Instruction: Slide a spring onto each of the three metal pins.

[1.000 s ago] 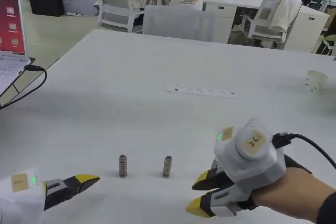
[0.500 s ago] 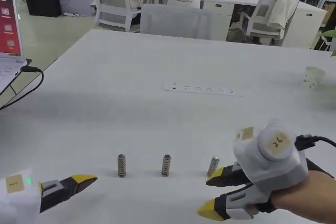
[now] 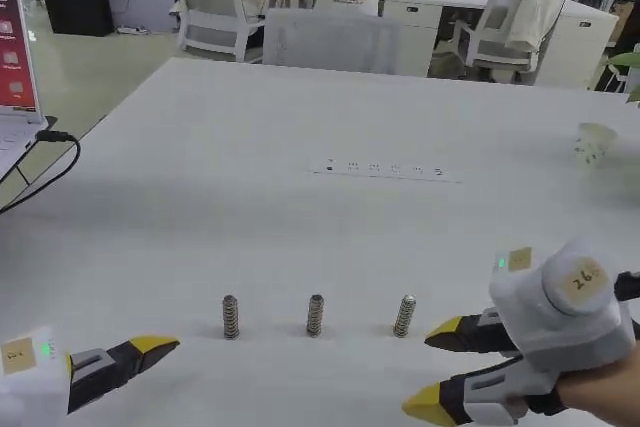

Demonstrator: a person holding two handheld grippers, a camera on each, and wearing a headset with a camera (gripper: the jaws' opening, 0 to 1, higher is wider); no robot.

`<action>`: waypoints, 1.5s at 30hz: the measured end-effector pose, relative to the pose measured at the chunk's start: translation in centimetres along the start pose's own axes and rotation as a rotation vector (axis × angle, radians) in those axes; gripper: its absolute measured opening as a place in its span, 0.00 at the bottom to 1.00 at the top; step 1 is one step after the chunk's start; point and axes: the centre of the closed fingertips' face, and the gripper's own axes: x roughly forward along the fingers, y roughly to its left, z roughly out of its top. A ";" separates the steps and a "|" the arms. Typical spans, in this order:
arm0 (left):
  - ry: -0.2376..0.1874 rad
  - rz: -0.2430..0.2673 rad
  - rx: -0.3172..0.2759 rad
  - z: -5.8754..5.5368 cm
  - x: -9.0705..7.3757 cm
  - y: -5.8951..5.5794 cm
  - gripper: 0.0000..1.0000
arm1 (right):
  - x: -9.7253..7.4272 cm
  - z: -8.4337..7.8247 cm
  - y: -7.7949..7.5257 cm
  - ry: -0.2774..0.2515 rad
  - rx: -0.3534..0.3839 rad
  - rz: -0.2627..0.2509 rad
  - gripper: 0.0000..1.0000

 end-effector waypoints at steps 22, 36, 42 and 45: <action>0.006 0.002 -0.024 0.0 0.0 -0.1 0.82 | -0.4 -1.0 -0.7 -0.136 0.009 -0.045 0.70; 0.005 0.011 -0.046 -0.1 0.0 0.0 0.85 | 0.0 -1.1 -0.2 -0.177 0.038 -0.043 0.87; 0.002 0.015 -0.057 -0.1 0.1 0.1 0.87 | 0.1 -1.0 -0.2 -0.183 0.042 -0.044 0.90; 0.002 0.016 -0.058 -0.1 0.2 0.1 0.88 | 0.1 -1.0 -0.2 -0.189 0.045 -0.045 0.91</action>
